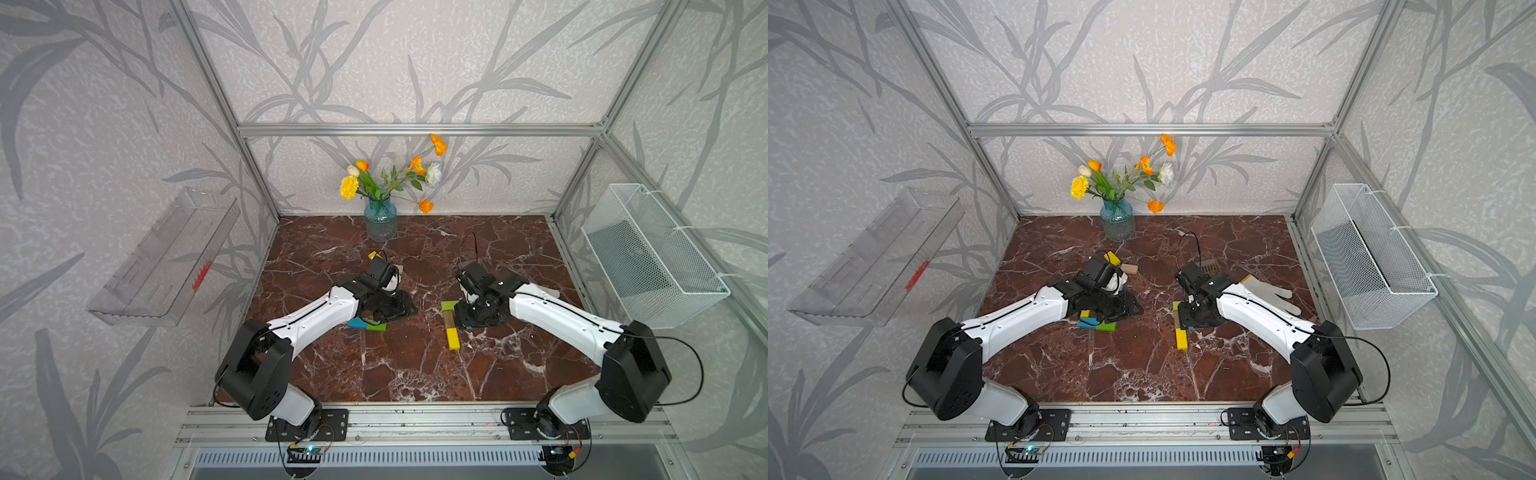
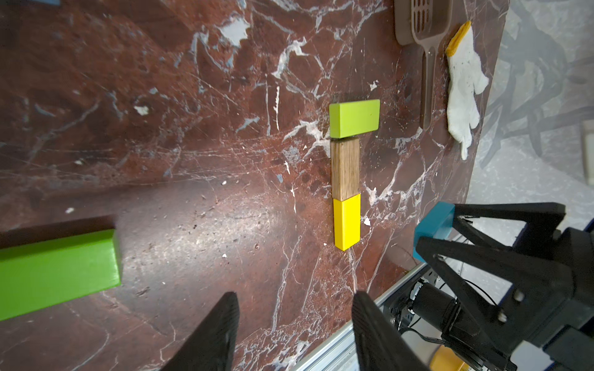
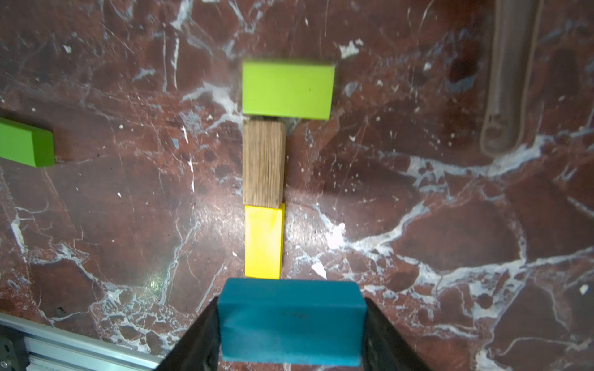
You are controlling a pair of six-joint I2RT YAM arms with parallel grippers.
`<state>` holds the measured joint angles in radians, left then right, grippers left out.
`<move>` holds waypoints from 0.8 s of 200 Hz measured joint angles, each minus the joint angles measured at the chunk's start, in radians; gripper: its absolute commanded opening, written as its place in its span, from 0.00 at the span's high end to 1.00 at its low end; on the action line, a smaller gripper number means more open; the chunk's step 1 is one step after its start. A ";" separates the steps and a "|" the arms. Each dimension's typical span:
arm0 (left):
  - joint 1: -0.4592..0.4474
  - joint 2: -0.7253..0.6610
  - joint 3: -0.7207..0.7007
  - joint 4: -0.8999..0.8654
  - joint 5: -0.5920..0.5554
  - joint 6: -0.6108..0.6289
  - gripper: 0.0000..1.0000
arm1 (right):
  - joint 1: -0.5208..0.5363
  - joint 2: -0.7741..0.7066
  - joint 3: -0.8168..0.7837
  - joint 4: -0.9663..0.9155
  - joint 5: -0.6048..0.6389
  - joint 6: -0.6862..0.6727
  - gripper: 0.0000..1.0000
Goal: Assemble the letter c with building blocks
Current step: Assemble the building block at the center of the board.
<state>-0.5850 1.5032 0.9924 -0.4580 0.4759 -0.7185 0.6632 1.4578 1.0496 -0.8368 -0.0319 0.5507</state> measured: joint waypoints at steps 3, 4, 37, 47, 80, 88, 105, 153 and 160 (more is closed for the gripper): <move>-0.003 0.000 -0.002 0.002 0.000 -0.002 0.46 | 0.004 -0.005 -0.007 0.000 0.001 0.002 0.40; -0.004 0.000 -0.003 0.002 0.000 -0.003 0.46 | 0.007 -0.008 -0.010 0.000 0.002 0.004 0.40; -0.019 0.000 -0.026 0.028 -0.003 -0.031 0.46 | 0.075 -0.060 -0.077 0.018 0.024 0.026 0.40; -0.023 0.000 -0.030 0.035 -0.002 -0.039 0.46 | 0.092 -0.071 -0.100 0.029 0.032 0.034 0.40; -0.035 0.000 -0.041 0.069 0.009 -0.046 0.47 | 0.145 -0.101 -0.197 0.074 0.059 0.081 0.40; -0.037 0.000 -0.048 0.079 0.016 -0.046 0.48 | 0.155 -0.111 -0.220 0.083 0.063 0.095 0.40; -0.040 0.000 -0.071 0.094 0.035 -0.047 0.49 | 0.175 -0.132 -0.266 0.107 0.073 0.122 0.40; -0.041 0.000 -0.106 0.105 0.077 -0.046 0.49 | 0.196 -0.146 -0.320 0.172 0.084 0.164 0.40; -0.041 0.000 -0.107 0.110 0.078 -0.046 0.49 | 0.200 -0.146 -0.322 0.182 0.085 0.166 0.40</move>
<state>-0.6258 1.5028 0.8856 -0.3481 0.5537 -0.7647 0.8635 1.3121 0.7277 -0.6552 0.0536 0.7170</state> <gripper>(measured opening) 0.512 0.618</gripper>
